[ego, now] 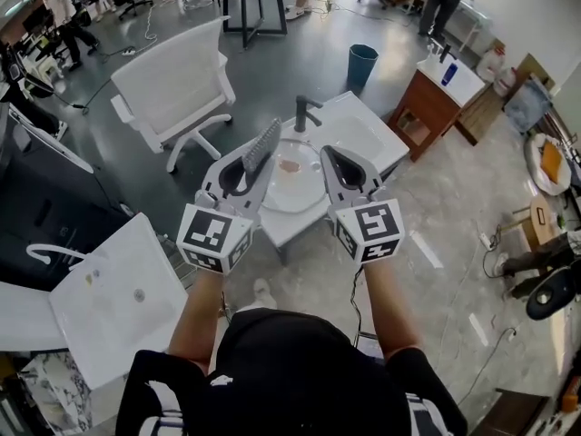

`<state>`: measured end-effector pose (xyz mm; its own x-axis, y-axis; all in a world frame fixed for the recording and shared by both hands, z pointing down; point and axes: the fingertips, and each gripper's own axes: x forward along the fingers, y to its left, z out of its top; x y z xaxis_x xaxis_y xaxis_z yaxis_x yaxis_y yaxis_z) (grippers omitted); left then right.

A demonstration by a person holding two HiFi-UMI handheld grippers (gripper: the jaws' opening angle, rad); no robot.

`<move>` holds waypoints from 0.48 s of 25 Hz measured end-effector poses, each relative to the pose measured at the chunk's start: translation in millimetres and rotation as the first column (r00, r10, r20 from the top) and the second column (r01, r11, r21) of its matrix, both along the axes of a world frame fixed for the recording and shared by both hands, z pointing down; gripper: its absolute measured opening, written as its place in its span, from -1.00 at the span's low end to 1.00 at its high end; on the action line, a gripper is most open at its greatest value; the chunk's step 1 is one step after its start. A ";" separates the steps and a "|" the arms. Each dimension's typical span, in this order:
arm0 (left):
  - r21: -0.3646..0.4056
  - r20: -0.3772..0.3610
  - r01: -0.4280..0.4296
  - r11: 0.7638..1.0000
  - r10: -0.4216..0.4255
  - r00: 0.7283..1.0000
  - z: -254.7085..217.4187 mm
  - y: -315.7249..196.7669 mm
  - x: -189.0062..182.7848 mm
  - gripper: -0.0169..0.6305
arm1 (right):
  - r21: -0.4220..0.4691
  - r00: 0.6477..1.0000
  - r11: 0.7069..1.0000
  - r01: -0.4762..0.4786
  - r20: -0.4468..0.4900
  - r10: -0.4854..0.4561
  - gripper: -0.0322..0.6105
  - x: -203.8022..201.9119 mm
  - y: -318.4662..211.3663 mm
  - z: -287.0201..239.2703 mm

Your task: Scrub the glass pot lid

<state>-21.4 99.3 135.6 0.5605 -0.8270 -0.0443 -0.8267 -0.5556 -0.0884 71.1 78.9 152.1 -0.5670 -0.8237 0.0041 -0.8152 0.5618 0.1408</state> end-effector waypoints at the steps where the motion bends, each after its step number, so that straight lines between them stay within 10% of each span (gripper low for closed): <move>1: -0.002 -0.002 -0.006 1.000 0.006 1.000 0.4 -8.6 -1.8 -0.74 | -0.001 1.000 1.000 -0.009 0.000 0.009 -0.90 -0.6 -8.2 0.0; 12: -0.019 -0.013 -0.027 0.999 0.027 1.000 -7.0 -90.0 -39.4 -0.74 | -0.004 0.999 0.999 -0.044 -0.025 0.044 -0.90 -36.0 -87.8 -1.7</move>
<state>-60.8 9.3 128.6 0.5819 -0.8125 -0.0354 -0.8125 -0.5791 -0.0669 35.1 -8.9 150.4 -0.5298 -0.8479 0.0216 -0.8354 0.5260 0.1594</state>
